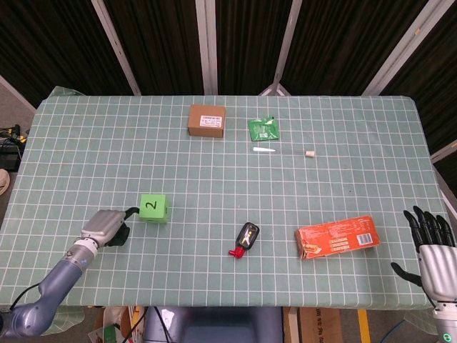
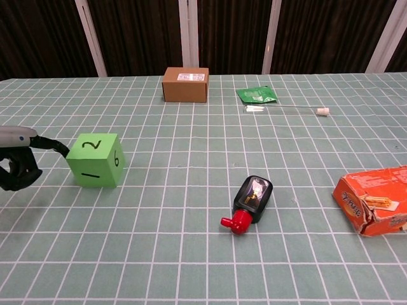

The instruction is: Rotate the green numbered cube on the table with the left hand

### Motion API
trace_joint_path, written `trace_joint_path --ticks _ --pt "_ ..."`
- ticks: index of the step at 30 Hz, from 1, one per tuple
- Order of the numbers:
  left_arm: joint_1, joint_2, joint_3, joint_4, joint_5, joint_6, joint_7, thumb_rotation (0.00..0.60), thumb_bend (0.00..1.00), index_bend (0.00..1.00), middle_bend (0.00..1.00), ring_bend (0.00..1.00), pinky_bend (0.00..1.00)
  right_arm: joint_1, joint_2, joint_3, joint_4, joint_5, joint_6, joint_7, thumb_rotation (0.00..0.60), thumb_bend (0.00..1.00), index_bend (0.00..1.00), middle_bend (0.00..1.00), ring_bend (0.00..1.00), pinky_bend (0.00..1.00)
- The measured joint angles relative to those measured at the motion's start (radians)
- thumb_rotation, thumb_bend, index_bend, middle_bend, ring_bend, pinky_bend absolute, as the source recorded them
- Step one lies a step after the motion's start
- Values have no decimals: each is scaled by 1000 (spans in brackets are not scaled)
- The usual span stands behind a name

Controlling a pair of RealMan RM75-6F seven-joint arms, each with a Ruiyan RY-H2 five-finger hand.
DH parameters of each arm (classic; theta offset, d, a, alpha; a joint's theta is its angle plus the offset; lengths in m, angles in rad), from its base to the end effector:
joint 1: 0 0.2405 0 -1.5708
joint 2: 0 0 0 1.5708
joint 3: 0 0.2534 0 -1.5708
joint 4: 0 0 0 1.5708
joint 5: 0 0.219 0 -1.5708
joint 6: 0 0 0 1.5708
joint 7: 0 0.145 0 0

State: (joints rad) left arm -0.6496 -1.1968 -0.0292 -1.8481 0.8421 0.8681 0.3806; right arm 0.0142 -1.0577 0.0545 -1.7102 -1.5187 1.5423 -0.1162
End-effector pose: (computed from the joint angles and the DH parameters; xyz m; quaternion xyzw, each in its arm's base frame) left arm -0.2140 0.2779 0.0313 -0.7245 -0.5141 -0.2228 0.4014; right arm -0.3030 -0.1609 0.1671 0.5904 -0.3626 0.3663 0.6211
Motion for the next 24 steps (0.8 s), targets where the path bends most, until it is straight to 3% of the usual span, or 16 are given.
trace_joint_path --ticks 11,24 --pt "-22 -37 18 -47 4 47 55 600 812 194 814 577 499 -4 10 6 2 4 9 25 600 45 65 0 0 0" --pt "-105 -152 -7 -81 -112 118 193 600 811 196 815 577 499 -1 9 9 3 14 0 20 600 45 65 0 0 0"
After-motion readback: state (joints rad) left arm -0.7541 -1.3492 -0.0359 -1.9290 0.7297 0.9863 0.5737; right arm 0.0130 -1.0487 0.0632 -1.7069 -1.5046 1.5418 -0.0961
